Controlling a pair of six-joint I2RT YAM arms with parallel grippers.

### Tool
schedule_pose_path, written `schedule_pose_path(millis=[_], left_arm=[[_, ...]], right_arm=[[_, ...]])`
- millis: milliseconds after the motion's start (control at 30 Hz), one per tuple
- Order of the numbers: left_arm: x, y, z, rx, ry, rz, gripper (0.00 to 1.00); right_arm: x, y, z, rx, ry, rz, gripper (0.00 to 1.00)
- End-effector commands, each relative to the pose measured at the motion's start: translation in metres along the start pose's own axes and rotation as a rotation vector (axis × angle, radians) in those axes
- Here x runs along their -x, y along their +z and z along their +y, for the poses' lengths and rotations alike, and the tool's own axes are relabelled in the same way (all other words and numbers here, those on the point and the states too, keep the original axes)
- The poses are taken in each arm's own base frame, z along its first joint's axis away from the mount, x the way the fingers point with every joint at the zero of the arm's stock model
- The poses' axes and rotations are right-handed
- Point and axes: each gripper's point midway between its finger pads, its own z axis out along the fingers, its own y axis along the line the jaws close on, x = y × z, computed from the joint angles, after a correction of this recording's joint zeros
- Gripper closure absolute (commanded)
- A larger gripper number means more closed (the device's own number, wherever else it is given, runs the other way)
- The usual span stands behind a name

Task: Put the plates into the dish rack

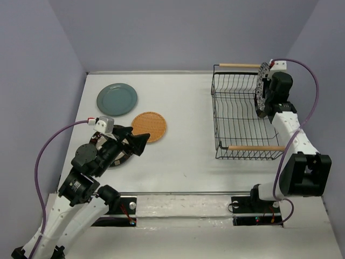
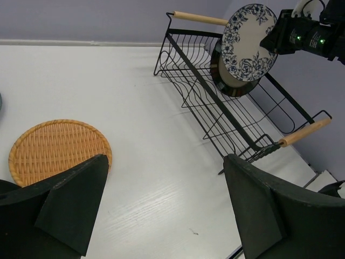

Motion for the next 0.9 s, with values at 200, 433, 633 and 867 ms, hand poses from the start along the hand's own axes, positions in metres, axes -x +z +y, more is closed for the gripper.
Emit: schedule_pose_path(millis=[200,433,633,867], left_arm=[[0.002,0.002,-0.009,-0.051,0.016,-0.008,0.01],[0.000,0.004,-0.006,-0.038,0.016,-0.001,0.01],[0.001,0.004,-0.004,-0.025,0.015,-0.007,0.01],[0.000,0.005,-0.006,-0.033,0.013,-0.002,0.01]], right_arm=[[0.044,0.024,-0.007,0.018,0.075,-0.185,0.93],[0.046,0.022,-0.001,0.053,0.104,-0.202,0.93],[0.044,0.017,-0.002,0.050,0.116,-0.210,0.93],[0.097,-0.024,-0.031,-0.020,0.128,-0.360,0.93]])
